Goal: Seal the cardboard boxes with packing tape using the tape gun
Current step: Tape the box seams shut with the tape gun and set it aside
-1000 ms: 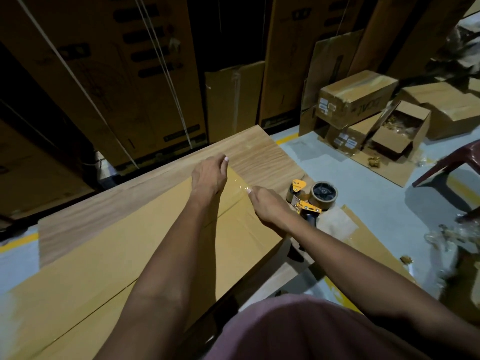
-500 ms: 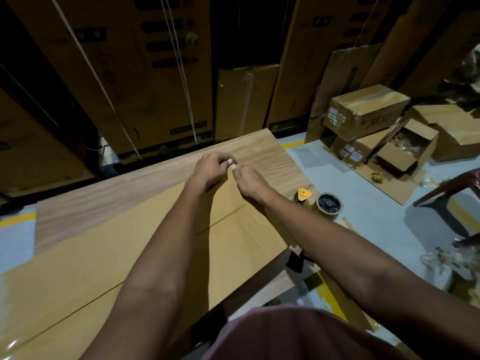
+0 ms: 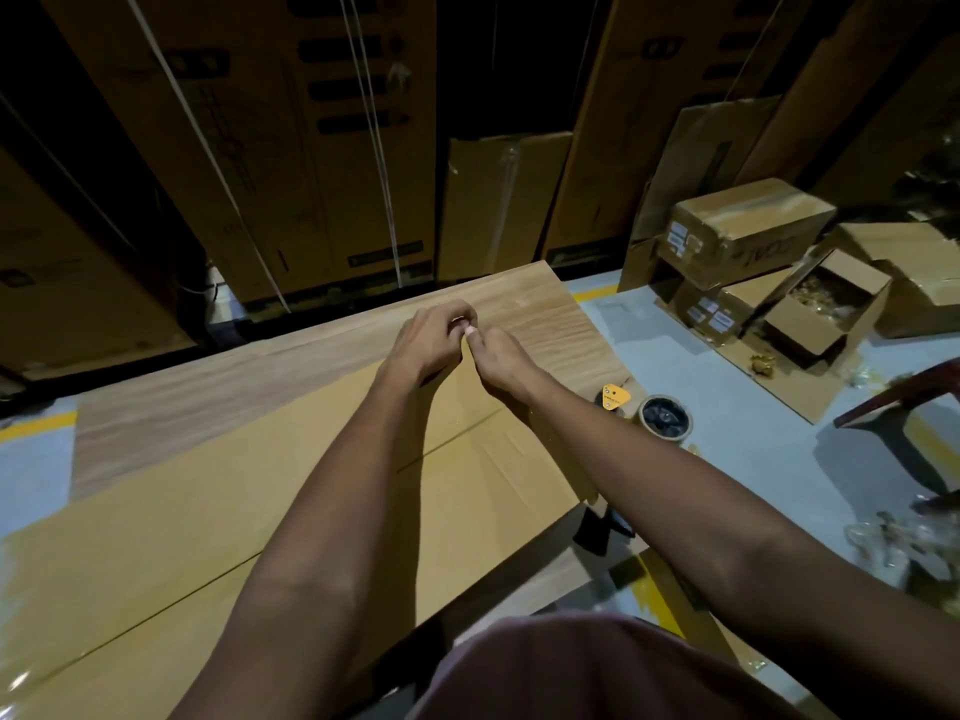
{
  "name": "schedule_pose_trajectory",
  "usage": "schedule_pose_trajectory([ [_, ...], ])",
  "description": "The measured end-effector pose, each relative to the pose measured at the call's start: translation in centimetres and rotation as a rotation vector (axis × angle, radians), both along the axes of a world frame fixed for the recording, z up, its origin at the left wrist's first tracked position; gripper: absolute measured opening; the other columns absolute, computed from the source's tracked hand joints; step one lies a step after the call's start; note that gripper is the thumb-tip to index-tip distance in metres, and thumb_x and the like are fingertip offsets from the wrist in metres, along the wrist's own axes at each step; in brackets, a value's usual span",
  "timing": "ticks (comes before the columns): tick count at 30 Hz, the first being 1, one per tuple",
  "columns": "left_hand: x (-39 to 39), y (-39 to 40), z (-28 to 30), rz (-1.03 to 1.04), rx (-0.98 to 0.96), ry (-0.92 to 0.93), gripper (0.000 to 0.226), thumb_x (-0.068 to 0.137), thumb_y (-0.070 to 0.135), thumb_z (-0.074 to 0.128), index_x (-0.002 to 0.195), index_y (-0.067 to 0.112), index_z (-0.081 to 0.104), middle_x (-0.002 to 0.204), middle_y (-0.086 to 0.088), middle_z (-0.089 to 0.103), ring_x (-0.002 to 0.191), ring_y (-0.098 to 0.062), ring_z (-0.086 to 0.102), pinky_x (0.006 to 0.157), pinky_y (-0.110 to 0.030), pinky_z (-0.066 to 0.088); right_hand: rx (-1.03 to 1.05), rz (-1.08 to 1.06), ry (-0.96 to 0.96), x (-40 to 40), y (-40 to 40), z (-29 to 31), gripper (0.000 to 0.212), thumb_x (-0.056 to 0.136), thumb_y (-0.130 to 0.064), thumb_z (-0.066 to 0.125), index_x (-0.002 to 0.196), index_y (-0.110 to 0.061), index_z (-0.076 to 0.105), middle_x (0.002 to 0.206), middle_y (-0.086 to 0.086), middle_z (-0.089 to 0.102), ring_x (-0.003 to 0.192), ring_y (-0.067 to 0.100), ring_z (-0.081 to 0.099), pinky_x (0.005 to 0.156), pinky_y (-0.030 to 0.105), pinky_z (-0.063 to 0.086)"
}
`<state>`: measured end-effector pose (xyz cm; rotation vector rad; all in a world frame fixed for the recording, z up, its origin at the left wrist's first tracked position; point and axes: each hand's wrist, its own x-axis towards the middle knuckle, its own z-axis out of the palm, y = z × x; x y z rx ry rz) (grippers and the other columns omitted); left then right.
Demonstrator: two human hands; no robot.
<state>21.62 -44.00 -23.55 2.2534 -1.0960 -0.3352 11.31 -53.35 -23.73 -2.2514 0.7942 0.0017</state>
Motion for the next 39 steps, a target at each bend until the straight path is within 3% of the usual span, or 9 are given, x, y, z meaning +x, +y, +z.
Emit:
schedule_pose_trajectory([
  [8, -1.7, -0.3, 0.5, 0.042, 0.136, -0.14, 0.024, 0.095, 0.016, 0.042, 0.107, 0.032, 0.056, 0.093, -0.005, 0.066, 0.083, -0.028, 0.058, 0.069, -0.038, 0.047, -0.118, 0.013, 0.071, -5.9, 0.7, -1.2, 0.037, 0.111, -0.042, 0.028, 0.093, -0.021, 0.052, 0.105, 0.017, 0.068, 0.099, 0.039, 0.062, 0.082, 0.046, 0.049],
  [10, -2.1, -0.2, 0.4, 0.021, 0.122, -0.168, 0.018, 0.1, 0.026, 0.039, 0.108, 0.03, 0.055, 0.092, -0.003, 0.065, 0.084, -0.027, 0.059, 0.07, -0.038, 0.045, -0.123, 0.012, 0.12, -4.9, 0.6, -0.5, 0.04, 0.111, -0.042, 0.028, 0.095, -0.019, 0.057, 0.109, 0.018, 0.068, 0.103, 0.039, 0.062, 0.084, 0.045, 0.048],
  [13, -2.4, 0.0, 0.0, -0.012, 0.115, -0.214, 0.03, 0.102, 0.051, 0.032, 0.104, 0.032, 0.054, 0.094, 0.003, 0.066, 0.085, -0.022, 0.059, 0.07, -0.037, 0.042, -0.062, 0.014, 0.131, -3.7, 0.6, 0.5, 0.044, 0.11, -0.039, 0.027, 0.096, -0.015, 0.061, 0.101, 0.014, 0.065, 0.103, 0.039, 0.063, 0.085, 0.045, 0.05],
  [19, -2.5, -0.1, 0.0, -0.006, 0.133, -0.257, 0.034, 0.104, 0.053, 0.029, 0.108, 0.032, 0.055, 0.104, 0.001, 0.069, 0.092, -0.023, 0.061, 0.072, -0.038, 0.044, -0.109, -0.005, 0.103, -7.8, 1.7, 0.1, 0.039, 0.111, -0.04, 0.027, 0.094, -0.016, 0.053, 0.102, 0.017, 0.066, 0.101, 0.04, 0.062, 0.08, 0.043, 0.047],
  [21, -2.6, -0.1, 0.0, -0.016, 0.133, -0.263, 0.038, 0.106, 0.053, 0.028, 0.114, 0.031, 0.059, 0.12, 0.001, 0.065, 0.103, -0.022, 0.061, 0.077, -0.039, 0.046, -0.153, -0.025, 0.125, -10.6, 2.3, -0.3, 0.039, 0.111, -0.042, 0.025, 0.096, -0.018, 0.052, 0.104, 0.016, 0.068, 0.097, 0.04, 0.063, 0.082, 0.046, 0.051],
  [23, -2.7, -0.2, -0.2, -0.033, 0.154, -0.292, 0.04, 0.107, 0.05, 0.031, 0.122, 0.03, 0.061, 0.144, 0.001, 0.051, 0.124, -0.023, 0.053, 0.092, -0.046, 0.046, -0.158, -0.048, 0.136, -12.6, 2.7, -0.3, 0.039, 0.111, -0.042, 0.024, 0.097, -0.019, 0.052, 0.103, 0.014, 0.069, 0.095, 0.039, 0.063, 0.082, 0.048, 0.052],
  [25, -3.1, -0.4, -0.1, -0.054, 0.193, -0.344, 0.037, 0.107, 0.047, 0.034, 0.121, 0.029, 0.063, 0.155, -0.001, 0.04, 0.137, -0.025, 0.042, 0.104, -0.054, 0.039, -0.173, -0.052, 0.165, -12.2, 2.7, 0.1, 0.04, 0.112, -0.039, 0.025, 0.1, -0.017, 0.057, 0.106, 0.016, 0.07, 0.099, 0.041, 0.064, 0.079, 0.044, 0.05],
  [30, -3.9, -0.7, -0.2, -0.061, 0.184, -0.389, 0.034, 0.108, 0.039, 0.035, 0.118, 0.023, 0.063, 0.154, -0.002, 0.042, 0.138, -0.025, 0.04, 0.105, -0.052, 0.036, -0.212, -0.043, 0.184, -10.1, 2.8, 0.9, 0.049, 0.112, -0.039, 0.026, 0.101, -0.01, 0.064, 0.112, 0.021, 0.07, 0.105, 0.045, 0.064, 0.077, 0.042, 0.042],
  [39, -4.7, -0.7, 0.5, -0.039, 0.192, -0.396, 0.029, 0.106, 0.036, 0.043, 0.117, 0.024, 0.067, 0.154, -0.005, 0.041, 0.144, -0.029, 0.032, 0.108, -0.055, 0.029, -0.156, -0.108, 0.186, -17.2, 3.8, 0.2, 0.045, 0.111, -0.048, 0.024, 0.077, -0.024, 0.04, 0.093, 0.009, 0.062, 0.091, 0.035, 0.061, 0.081, 0.046, 0.051],
])
